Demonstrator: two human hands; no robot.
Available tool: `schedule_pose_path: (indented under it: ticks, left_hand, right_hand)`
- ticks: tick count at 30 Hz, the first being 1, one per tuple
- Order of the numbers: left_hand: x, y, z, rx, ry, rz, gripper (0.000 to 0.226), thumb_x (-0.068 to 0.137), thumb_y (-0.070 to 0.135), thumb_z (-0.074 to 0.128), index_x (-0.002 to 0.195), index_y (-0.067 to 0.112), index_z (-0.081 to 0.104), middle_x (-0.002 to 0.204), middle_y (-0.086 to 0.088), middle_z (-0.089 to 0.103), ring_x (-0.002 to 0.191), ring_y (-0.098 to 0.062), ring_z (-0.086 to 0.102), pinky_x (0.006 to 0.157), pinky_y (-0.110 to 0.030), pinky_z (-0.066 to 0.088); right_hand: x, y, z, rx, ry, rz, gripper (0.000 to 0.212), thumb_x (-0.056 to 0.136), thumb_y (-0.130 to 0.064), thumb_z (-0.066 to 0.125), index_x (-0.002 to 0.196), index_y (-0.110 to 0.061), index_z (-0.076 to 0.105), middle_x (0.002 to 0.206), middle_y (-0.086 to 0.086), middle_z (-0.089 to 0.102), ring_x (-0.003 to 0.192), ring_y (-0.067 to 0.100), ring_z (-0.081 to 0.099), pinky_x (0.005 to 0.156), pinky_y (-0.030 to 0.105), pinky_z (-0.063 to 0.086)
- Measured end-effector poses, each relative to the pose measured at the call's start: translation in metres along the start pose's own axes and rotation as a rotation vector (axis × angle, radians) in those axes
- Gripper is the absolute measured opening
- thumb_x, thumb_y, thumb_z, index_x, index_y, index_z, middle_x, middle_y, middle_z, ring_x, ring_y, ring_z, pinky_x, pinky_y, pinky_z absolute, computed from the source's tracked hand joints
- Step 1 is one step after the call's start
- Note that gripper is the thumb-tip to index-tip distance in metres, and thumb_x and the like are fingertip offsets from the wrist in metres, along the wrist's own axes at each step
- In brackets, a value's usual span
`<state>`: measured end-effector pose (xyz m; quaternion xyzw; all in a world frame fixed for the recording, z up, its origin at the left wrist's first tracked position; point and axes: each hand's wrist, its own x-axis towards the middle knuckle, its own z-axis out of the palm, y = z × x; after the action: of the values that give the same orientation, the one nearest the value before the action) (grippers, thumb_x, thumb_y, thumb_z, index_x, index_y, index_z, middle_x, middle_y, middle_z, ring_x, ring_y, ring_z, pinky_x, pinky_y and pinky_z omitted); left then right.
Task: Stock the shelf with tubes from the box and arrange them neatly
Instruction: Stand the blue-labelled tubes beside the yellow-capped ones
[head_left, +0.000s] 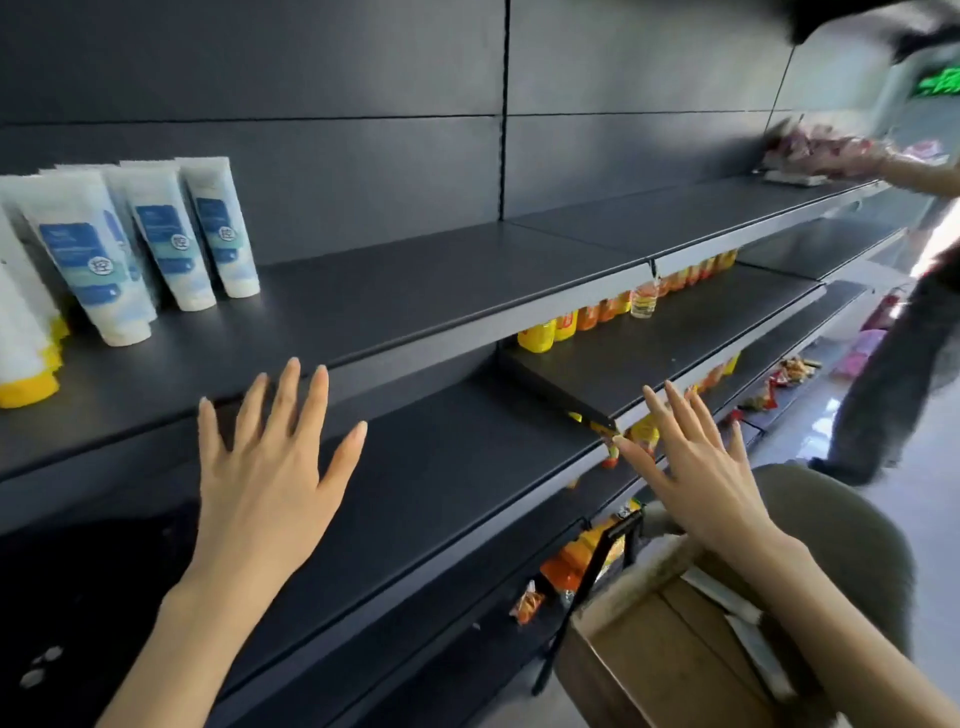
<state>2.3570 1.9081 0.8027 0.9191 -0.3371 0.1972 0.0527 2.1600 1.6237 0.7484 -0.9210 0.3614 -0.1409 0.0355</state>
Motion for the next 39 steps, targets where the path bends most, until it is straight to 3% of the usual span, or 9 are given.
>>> schedule_pose_path:
  ticks: [6, 16, 19, 26, 31, 39]
  left_hand:
    - [-0.013, 0.093, 0.022, -0.108, 0.094, 0.166, 0.06, 0.095, 0.043, 0.029, 0.138, 0.005, 0.046, 0.139, -0.019, 0.049, 0.125, -0.038, 0.05, 0.102, -0.059, 0.034]
    - [-0.016, 0.204, 0.092, -0.15, -0.219, 0.176, 0.067, 0.093, 0.047, 0.021, 0.143, 0.007, 0.038, 0.146, -0.018, 0.042, 0.132, -0.036, 0.043, 0.105, -0.059, 0.032]
    - [-0.01, 0.227, 0.111, -0.171, -0.262, 0.2, 0.059, 0.101, 0.046, 0.021, 0.145, 0.01, 0.034, 0.149, -0.016, 0.037, 0.136, -0.034, 0.038, 0.108, -0.057, 0.028]
    - [0.034, 0.27, 0.164, -0.16, -0.416, 0.391, 0.072, 0.089, 0.053, 0.007, 0.151, 0.018, 0.017, 0.157, -0.007, 0.02, 0.144, -0.025, 0.021, 0.115, -0.049, 0.015]
    - [0.056, 0.299, 0.219, -0.17, -0.52, 0.496, 0.064, 0.096, 0.049, 0.016, 0.152, 0.02, 0.012, 0.159, -0.004, 0.015, 0.146, -0.022, 0.017, 0.116, -0.046, 0.011]
    - [0.068, 0.339, 0.303, -0.129, -0.643, 0.76, 0.064, 0.096, 0.052, 0.015, 0.152, 0.023, 0.005, 0.16, -0.002, 0.01, 0.146, -0.02, 0.013, 0.117, -0.045, 0.009]
  right_hand:
    - [-0.027, 0.088, 0.013, 0.035, -0.059, 0.105, 0.085, 0.077, -0.077, 0.007, 0.151, -0.034, -0.004, 0.16, -0.007, -0.006, 0.147, 0.015, -0.011, 0.116, 0.052, -0.002]
    - [-0.064, 0.213, 0.053, 0.195, -0.178, 0.364, 0.074, 0.088, -0.068, 0.024, 0.151, -0.03, 0.013, 0.16, -0.002, 0.01, 0.147, 0.02, 0.006, 0.116, 0.055, 0.007]
    - [-0.074, 0.227, 0.071, 0.225, -0.238, 0.434, 0.07, 0.092, -0.063, 0.029, 0.151, -0.029, 0.013, 0.16, -0.002, 0.01, 0.147, 0.02, 0.007, 0.116, 0.054, 0.009]
    - [-0.083, 0.242, 0.126, 0.199, -0.378, 0.572, 0.068, 0.094, -0.06, 0.026, 0.152, -0.028, 0.009, 0.161, -0.002, 0.006, 0.148, 0.021, 0.006, 0.118, 0.051, 0.009]
    - [-0.081, 0.243, 0.167, 0.19, -0.418, 0.677, 0.07, 0.094, -0.061, 0.026, 0.152, -0.027, 0.008, 0.161, -0.001, 0.007, 0.148, 0.021, 0.008, 0.118, 0.048, 0.008]
    - [-0.072, 0.244, 0.237, 0.246, -0.432, 0.859, 0.071, 0.094, -0.059, 0.029, 0.152, -0.022, 0.009, 0.161, 0.002, 0.008, 0.148, 0.021, 0.007, 0.118, 0.049, 0.012]
